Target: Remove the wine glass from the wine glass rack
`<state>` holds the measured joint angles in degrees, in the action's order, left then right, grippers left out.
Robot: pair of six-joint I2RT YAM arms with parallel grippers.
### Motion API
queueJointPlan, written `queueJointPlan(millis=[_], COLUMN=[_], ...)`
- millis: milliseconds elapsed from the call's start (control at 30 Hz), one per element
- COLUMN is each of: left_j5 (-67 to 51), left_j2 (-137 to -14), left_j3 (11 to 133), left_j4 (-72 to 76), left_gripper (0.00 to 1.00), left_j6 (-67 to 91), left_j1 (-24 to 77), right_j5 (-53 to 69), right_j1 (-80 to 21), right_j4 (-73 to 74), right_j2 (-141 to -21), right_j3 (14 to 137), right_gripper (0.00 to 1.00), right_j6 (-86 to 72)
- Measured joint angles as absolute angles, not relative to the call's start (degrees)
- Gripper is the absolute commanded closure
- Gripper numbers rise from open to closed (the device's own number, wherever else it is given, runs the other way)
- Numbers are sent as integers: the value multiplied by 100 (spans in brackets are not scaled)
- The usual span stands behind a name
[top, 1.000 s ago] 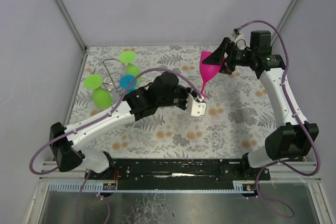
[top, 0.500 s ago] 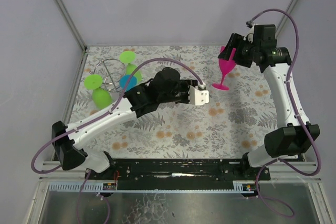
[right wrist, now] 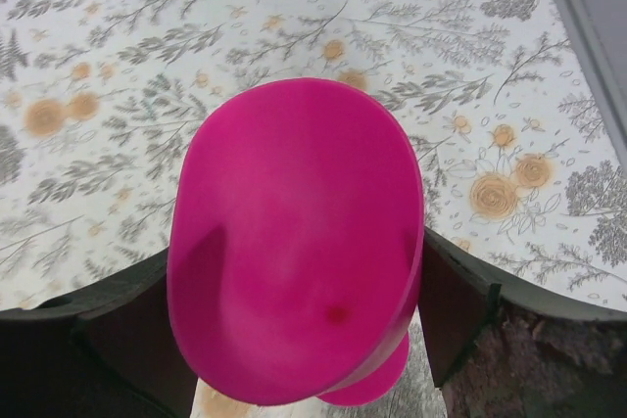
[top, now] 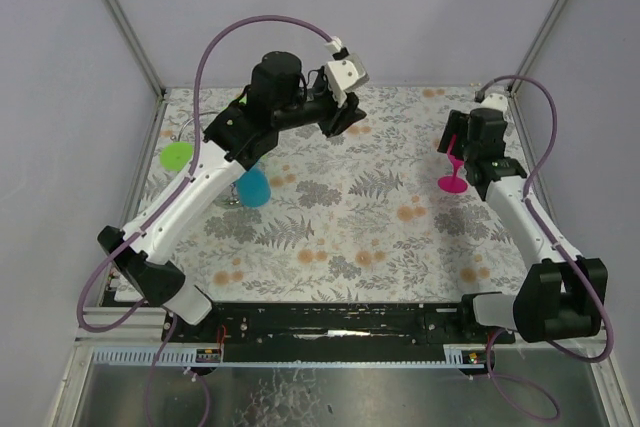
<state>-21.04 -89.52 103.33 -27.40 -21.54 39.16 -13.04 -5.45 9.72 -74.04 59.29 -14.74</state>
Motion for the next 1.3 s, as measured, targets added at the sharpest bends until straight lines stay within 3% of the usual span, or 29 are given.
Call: queueJointPlan(millis=[267, 367, 567, 733, 1167, 1267, 1300], left_j5=[-2755, -2871, -2987, -3081, -3413, -3496, -3527], left_j2=[-9212, -9214, -9183, -9011, -8453, -8416, -8407], left_j3=[11100, 11137, 11074, 10866, 10560, 10560, 10560], left_j4=[-2838, -2877, -3044, -3098, -3225, -3232, -3240], left_gripper=[59, 54, 19, 0, 0, 0, 0], left_j6=[-845, -499, -106, 123, 709, 764, 775], left_j1=[3004, 2683, 2394, 2185, 1166, 1026, 989], right_j5=[-1822, -1861, -1850, -1835, -1728, -1699, -1688], right_j1=[-565, -565, -565, -565, -565, -565, -565], right_j4=[-1470, -2228, -3800, -4560, -6066, -6208, -6250], right_j2=[-7393, -7520, -8020, -8462, -9181, -9233, -9251], right_j3=[4285, 4003, 3564, 3426, 3127, 3070, 3052], right_gripper=[33, 33, 33, 33, 26, 19, 5], right_j6=[-1020, -945, -945, -941, -897, -915, -926])
